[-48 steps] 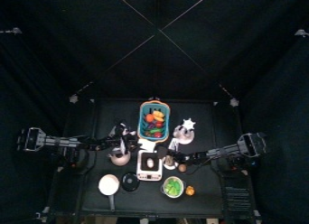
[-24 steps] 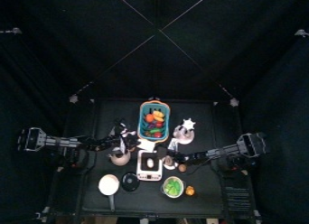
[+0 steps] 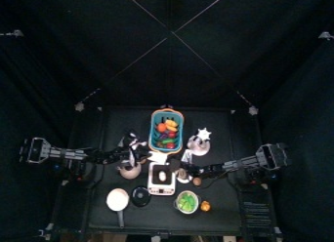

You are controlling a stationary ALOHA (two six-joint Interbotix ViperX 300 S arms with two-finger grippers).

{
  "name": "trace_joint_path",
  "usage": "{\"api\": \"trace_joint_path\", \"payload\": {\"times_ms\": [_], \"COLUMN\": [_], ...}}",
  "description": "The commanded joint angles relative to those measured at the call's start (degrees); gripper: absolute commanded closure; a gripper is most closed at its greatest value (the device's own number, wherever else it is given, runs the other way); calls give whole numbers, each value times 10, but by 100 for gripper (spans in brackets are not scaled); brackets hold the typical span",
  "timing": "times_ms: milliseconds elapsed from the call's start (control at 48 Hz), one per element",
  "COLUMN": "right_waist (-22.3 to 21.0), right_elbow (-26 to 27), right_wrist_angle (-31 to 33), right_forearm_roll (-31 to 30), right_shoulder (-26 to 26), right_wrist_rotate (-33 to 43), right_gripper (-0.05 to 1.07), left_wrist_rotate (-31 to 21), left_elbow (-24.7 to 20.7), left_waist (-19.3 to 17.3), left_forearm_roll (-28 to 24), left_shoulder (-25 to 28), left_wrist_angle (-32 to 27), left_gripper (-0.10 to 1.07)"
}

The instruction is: Grab cleaver with other hand

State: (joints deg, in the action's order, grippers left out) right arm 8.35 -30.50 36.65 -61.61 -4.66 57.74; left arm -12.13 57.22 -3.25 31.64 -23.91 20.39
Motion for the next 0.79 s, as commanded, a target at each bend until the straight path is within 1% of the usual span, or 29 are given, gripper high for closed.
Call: {"api": "trace_joint_path", "payload": {"times_ms": [0,146,250,354,458,625,771], "right_waist": [-3,-11,-18,-24,-39,-76,-107], "right_elbow": [11,4,-8,-25,-46,-91,-135], "right_wrist_angle": [-19,-36,-57,-90,-140,-242,-339], "right_forearm_roll": [10,33,43,57,78,120,143], "right_shoulder": [-12,-25,-39,-56,-77,-116,-142], "right_wrist_rotate": [2,2,2,2,3,2,1], "right_gripper": [30,15,9,9,9,9,9], "left_wrist_rotate": [2,2,2,2,2,3,3], "left_elbow": [-6,-4,-2,1,4,8,18], "left_waist": [-2,-2,-2,-2,-2,-3,-1], "left_forearm_roll": [-4,-8,-11,-22,-36,-68,-110], "left_shoulder": [-1,-3,-4,-4,-4,-4,-4], "left_wrist_angle": [6,7,8,8,14,35,45], "left_gripper": [66,66,66,66,66,67,67]}}
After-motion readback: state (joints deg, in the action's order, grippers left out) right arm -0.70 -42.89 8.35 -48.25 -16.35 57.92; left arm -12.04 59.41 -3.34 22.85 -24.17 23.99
